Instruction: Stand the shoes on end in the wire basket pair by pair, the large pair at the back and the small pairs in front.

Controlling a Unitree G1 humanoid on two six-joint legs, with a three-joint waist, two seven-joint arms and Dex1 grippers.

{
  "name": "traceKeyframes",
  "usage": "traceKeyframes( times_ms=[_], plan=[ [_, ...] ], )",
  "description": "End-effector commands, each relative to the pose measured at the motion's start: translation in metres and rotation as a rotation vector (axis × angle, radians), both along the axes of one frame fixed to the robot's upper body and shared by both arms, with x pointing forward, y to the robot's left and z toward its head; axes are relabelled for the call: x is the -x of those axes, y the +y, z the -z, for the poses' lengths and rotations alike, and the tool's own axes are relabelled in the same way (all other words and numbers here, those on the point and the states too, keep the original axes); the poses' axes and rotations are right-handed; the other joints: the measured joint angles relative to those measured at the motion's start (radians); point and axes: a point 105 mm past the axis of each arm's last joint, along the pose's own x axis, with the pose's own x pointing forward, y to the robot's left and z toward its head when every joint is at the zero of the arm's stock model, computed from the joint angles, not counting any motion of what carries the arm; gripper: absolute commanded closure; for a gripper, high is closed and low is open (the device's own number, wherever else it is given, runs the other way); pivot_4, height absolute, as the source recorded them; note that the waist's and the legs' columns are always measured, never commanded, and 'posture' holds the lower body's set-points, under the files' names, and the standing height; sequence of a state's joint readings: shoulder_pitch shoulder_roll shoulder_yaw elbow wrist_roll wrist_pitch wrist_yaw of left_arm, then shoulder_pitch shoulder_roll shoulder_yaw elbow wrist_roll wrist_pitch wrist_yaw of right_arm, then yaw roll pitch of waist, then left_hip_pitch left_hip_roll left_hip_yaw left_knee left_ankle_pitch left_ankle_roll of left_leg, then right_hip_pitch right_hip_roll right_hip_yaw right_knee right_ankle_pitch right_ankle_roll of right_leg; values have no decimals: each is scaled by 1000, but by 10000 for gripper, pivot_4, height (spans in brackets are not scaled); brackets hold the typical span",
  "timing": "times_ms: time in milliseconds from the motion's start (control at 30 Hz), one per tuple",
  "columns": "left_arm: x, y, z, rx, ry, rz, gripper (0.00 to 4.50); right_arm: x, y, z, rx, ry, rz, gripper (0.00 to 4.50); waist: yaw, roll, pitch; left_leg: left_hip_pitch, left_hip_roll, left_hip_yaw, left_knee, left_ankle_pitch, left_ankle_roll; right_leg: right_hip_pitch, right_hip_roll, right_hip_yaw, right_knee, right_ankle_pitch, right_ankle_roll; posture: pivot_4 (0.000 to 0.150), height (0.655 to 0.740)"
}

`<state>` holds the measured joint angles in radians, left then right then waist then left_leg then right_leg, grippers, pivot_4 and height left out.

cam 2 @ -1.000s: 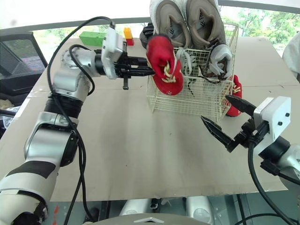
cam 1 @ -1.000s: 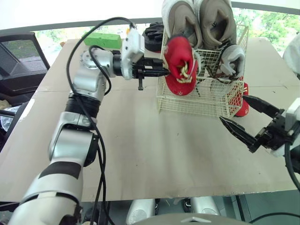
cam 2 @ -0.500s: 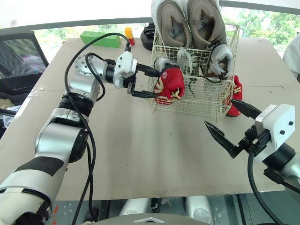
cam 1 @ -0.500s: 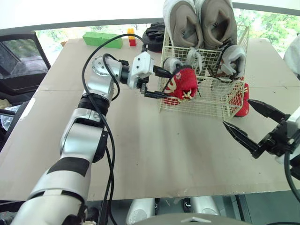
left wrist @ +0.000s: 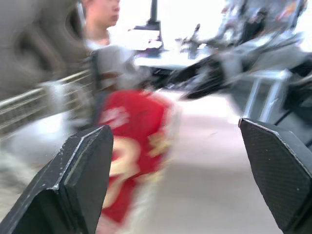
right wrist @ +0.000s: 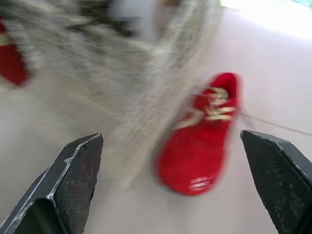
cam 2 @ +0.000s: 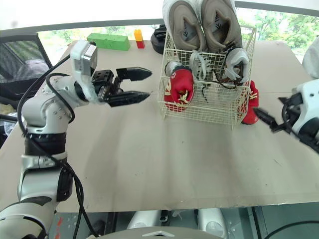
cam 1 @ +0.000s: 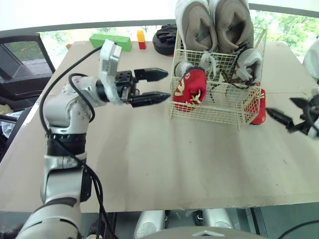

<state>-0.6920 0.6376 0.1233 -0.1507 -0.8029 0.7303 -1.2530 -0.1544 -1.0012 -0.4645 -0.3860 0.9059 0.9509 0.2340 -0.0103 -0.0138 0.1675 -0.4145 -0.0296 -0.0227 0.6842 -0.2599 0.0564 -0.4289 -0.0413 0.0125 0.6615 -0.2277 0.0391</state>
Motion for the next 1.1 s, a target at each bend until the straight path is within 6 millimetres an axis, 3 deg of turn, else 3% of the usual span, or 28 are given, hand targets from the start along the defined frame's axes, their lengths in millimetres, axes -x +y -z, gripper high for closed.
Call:
traceKeyframes(
  times_ms=[33,167,333,500,833,967,1100],
  plan=[
    [35,-13,9,-15,21,26,709,-20,-20,-4,37,70,118,1269,-2,2,-1,0,0,1,0,1,-1,0,0,1,0,0,0,1500,7400],
    [48,-26,31,-42,6,-34,709,-58,-27,8,39,142,202,1269,-3,3,-1,2,0,3,-1,1,-1,0,1,3,1,0,-1,1500,7400],
    [58,-34,37,-40,0,-44,709,-96,-25,22,-109,217,214,1269,2,3,-1,1,0,4,-1,1,-1,0,1,3,0,0,-1,1500,7400],
    [57,-32,34,-42,-13,-76,709,-108,-30,37,-112,296,189,1269,10,3,-1,0,-1,4,-1,1,-1,0,1,3,-2,0,-1,1500,7400],
    [57,-34,39,-33,-11,-107,0,-119,-17,36,-94,324,78,44486,1,3,-1,0,0,5,-1,0,0,0,0,4,-2,0,-1,1500,7400],
    [55,-35,37,-23,-10,-104,0,-105,-24,21,-149,250,89,44486,6,3,-1,0,-1,4,-1,0,0,0,0,3,-2,0,-1,1500,7400],
    [56,-34,38,-38,-2,-81,0,-61,-34,-3,-149,147,125,44486,28,4,-1,-2,-1,3,-2,0,0,-2,-1,2,-2,0,-1,1500,7400]
  ],
)
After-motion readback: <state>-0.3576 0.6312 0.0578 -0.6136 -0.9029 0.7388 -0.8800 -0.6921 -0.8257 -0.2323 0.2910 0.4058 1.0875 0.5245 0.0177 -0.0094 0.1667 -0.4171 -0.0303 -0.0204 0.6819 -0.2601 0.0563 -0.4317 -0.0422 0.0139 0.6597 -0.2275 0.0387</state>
